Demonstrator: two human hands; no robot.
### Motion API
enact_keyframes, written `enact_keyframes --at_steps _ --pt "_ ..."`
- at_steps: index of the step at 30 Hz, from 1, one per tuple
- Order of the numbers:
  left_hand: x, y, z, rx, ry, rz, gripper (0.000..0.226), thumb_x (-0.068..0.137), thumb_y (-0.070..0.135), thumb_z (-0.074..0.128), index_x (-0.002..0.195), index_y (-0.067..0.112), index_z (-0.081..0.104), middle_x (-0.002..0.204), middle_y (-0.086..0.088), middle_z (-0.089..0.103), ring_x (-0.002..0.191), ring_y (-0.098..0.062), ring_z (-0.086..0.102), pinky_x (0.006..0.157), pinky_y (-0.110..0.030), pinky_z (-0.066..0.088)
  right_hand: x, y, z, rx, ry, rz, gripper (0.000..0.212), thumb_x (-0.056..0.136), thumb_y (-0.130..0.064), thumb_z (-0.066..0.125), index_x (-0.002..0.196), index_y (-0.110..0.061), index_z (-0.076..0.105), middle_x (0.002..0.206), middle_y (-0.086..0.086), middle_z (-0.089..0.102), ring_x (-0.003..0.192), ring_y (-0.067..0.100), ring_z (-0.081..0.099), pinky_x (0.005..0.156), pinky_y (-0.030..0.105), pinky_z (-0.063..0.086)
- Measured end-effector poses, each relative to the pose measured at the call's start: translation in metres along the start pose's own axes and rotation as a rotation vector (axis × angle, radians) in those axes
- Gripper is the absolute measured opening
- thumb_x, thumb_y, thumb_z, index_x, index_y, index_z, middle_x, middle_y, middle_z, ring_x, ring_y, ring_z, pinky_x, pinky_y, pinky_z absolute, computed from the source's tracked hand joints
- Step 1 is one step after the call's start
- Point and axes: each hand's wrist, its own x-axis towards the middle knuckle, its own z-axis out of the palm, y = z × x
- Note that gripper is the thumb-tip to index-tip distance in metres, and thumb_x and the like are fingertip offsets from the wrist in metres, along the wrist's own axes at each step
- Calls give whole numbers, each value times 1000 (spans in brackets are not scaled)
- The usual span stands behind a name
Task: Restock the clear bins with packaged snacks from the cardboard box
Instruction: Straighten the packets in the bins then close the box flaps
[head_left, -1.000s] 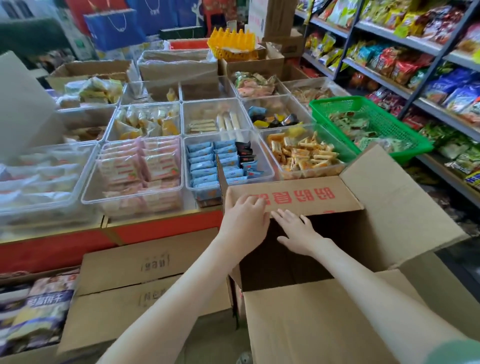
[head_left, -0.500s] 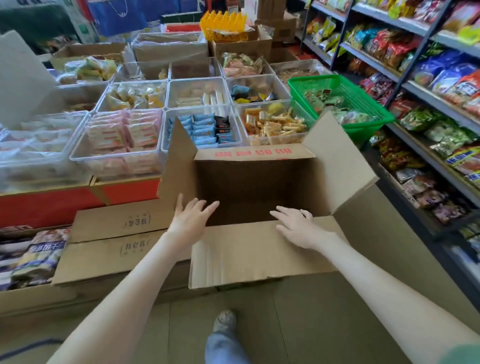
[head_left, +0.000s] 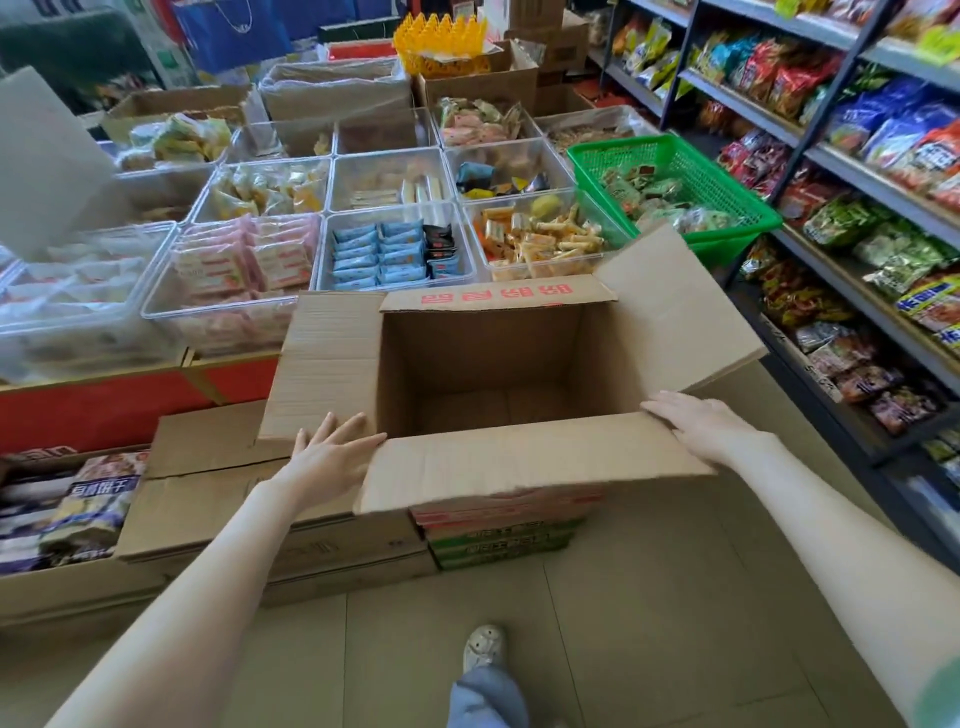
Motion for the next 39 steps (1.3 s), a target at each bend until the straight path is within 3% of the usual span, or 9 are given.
enact_keyframes --at_steps 4,7,11,17,26,29,32,35,39 --pt "12 15 -3 -359 212 -148 47 103 40 22 135 23 51 153 0 32 147 -23 12 117 -52 -1 -2 0 -16 716 -23 147 42 100 -49 33 119 -22 58 136 -5 49 131 21 39 107 39 28" --pt "28 31 -10 -337 457 -269 51 98 48 35 130 11 49 135 -10 52 131 -26 40 117 -51 11 28 -19 -19 614 242 246 36 98 -45 41 119 -17 49 115 5 59 119 29 49 104 46 32" --pt "50 43 -25 -330 556 -360 78 92 47 52 147 4 18 153 -17 26 145 -28 17 118 -48 -3 57 -58 -21 215 536 301 71 90 -35 59 143 -15 16 147 15 27 136 33 26 111 51 19" --pt "80 37 -46 -29 392 -380 101 84 64 51 151 21 -11 156 -12 -22 144 -30 -23 107 -58 -21 112 -110 -25 -94 324 -96 94 93 -49 49 145 -30 -27 154 5 -32 142 25 -28 115 49 -14" --pt "106 6 -80 253 258 -413 118 73 81 45 147 23 -26 151 -11 -37 139 -36 -31 101 -61 -26 184 -178 -35 -226 -25 -257 103 83 -59 57 151 -26 -13 160 1 -10 147 16 -10 112 53 -16" --pt "106 -1 -94 59 293 -522 106 82 70 47 148 21 -21 154 -13 -28 143 -41 -8 112 -60 -2 189 -176 -26 -229 -168 -214 85 91 -59 44 151 -31 -9 160 0 -13 147 16 -10 116 53 -9" --pt "103 -1 -122 -203 372 -577 94 90 51 53 151 11 -7 155 -21 6 129 -41 34 102 -47 33 188 -170 -10 -242 -228 -177 66 98 -57 23 150 -34 -10 159 0 -15 147 17 -11 116 53 -7" --pt "99 0 -156 -460 431 -459 66 96 43 47 145 4 25 132 -18 51 114 -32 52 91 -38 41 185 -169 5 -213 -224 -153 58 100 -52 13 150 -34 -12 158 0 -18 146 19 -14 116 53 -9" --pt "93 37 -162 -846 161 -70 50 99 50 33 141 24 43 141 2 49 121 -15 51 107 -33 37 180 -168 7 -150 -164 -165 57 101 -48 13 151 -32 -11 159 -1 -15 147 18 -12 116 52 -7"
